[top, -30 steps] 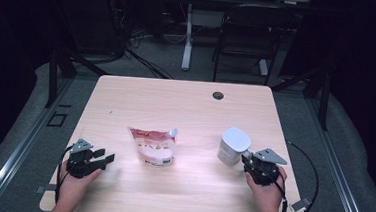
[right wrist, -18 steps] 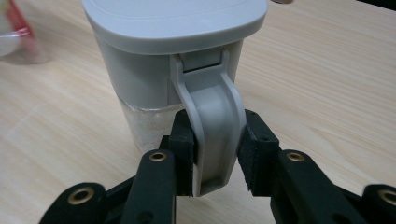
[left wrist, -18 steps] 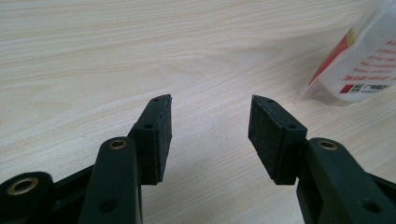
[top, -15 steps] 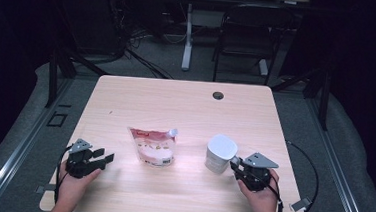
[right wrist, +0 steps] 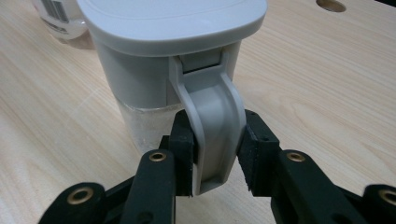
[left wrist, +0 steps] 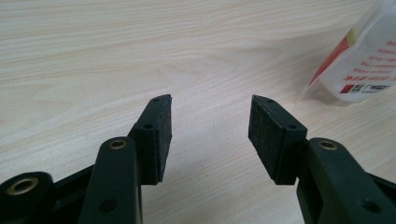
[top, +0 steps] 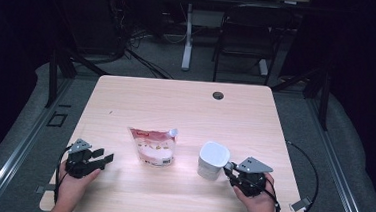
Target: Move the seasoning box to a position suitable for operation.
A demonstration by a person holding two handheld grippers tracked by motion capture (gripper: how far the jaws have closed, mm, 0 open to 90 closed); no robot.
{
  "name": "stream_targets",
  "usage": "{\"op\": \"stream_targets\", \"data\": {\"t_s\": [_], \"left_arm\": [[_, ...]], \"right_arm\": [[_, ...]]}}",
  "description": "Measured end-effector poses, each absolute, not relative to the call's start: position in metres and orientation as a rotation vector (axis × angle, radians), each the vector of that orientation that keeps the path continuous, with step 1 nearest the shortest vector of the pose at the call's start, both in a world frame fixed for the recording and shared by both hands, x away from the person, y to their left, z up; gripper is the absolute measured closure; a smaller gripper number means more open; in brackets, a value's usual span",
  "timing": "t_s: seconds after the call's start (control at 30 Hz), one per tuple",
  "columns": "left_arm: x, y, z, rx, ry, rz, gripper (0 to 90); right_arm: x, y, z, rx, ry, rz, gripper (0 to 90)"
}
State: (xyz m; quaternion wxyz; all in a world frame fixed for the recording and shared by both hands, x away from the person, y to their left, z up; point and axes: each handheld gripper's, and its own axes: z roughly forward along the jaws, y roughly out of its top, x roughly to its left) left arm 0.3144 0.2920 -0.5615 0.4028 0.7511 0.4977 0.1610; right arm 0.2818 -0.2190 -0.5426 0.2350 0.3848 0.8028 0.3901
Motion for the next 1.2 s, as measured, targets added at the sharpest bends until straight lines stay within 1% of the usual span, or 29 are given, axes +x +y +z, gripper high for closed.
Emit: {"op": "stream_targets", "data": {"t_s": [0.13,0.17,0.33,0.4,0.47,0.63,0.77,0.8,0.97,1.2], "left_arm": [[0.314,0.292,-0.561,1.901,1.258,0.404,49.3],[0.314,0.292,-0.562,1.901,1.258,0.404,49.3],[0.315,0.292,-0.562,1.903,1.262,0.404,49.3],[0.315,0.292,-0.562,1.904,1.262,0.404,49.2],[0.315,0.292,-0.562,1.904,1.263,0.403,49.2],[0.315,0.292,-0.562,1.903,1.265,0.403,49.1],[0.315,0.291,-0.562,1.904,1.263,0.404,49.1],[0.315,0.291,-0.562,1.904,1.263,0.404,49.1],[0.315,0.291,-0.562,1.905,1.262,0.406,49.1],[0.315,0.291,-0.562,1.905,1.262,0.404,49.2]], "right_arm": [[0.283,-0.221,-0.543,1.059,2.197,1.064,68.0],[0.283,-0.223,-0.542,1.069,2.176,1.073,66.0],[0.284,-0.227,-0.543,1.102,2.146,1.075,63.6],[0.285,-0.229,-0.542,1.112,2.133,1.059,60.9],[0.286,-0.230,-0.543,1.129,2.108,1.065,60.6],[0.287,-0.235,-0.541,1.155,2.072,1.065,61.0],[0.288,-0.239,-0.541,1.185,2.047,1.085,63.1],[0.289,-0.240,-0.542,1.196,2.044,1.095,65.3],[0.291,-0.240,-0.542,1.194,2.052,1.093,68.5],[0.290,-0.240,-0.542,1.201,2.048,1.108,68.8]]}}
